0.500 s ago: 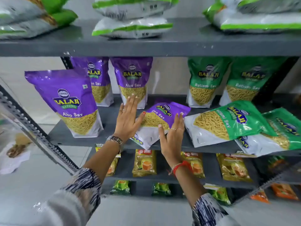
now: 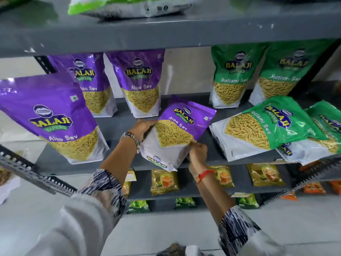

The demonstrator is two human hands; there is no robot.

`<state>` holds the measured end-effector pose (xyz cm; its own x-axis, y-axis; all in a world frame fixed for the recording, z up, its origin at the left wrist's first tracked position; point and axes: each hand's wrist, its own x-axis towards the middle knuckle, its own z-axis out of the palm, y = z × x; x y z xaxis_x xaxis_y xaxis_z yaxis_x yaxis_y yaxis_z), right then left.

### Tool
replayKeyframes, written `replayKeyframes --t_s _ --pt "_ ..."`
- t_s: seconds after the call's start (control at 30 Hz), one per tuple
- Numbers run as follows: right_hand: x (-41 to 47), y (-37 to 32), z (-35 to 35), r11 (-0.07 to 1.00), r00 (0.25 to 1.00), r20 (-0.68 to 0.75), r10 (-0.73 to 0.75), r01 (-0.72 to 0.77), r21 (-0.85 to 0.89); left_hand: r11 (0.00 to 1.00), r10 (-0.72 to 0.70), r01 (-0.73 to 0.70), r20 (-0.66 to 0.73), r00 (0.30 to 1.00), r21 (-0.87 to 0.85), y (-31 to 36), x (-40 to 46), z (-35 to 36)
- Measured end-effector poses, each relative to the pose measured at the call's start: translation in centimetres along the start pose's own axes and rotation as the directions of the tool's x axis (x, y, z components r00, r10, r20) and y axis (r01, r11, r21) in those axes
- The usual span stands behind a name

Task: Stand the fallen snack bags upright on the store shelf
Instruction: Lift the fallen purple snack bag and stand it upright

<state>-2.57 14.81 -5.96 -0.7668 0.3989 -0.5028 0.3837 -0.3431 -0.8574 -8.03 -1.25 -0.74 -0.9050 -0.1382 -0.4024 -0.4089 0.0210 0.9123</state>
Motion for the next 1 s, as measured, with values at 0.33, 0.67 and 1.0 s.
replayKeyframes --t_s 0.33,0.67,1.0 --pt "-1.9 -1.4 -4.1 0.970 0.968 0.067 -0.241 0.242 -0.009 0.967 0.029 -0.001 0.105 0.994 -0.256 -2.4 -5.3 -0.4" --pt "-6.4 -4.0 -6.8 0.936 0.878 0.324 -0.352 0.331 0.121 0.871 0.204 -0.173 0.019 0.979 -0.460 -3.9 -13.2 -3.1" --pt "-5.1 -3.6 -1.3 0.918 0.789 0.471 -0.393 0.365 0.155 0.874 0.245 -0.326 -0.252 0.936 -0.360 -3.1 -10.5 -4.9"
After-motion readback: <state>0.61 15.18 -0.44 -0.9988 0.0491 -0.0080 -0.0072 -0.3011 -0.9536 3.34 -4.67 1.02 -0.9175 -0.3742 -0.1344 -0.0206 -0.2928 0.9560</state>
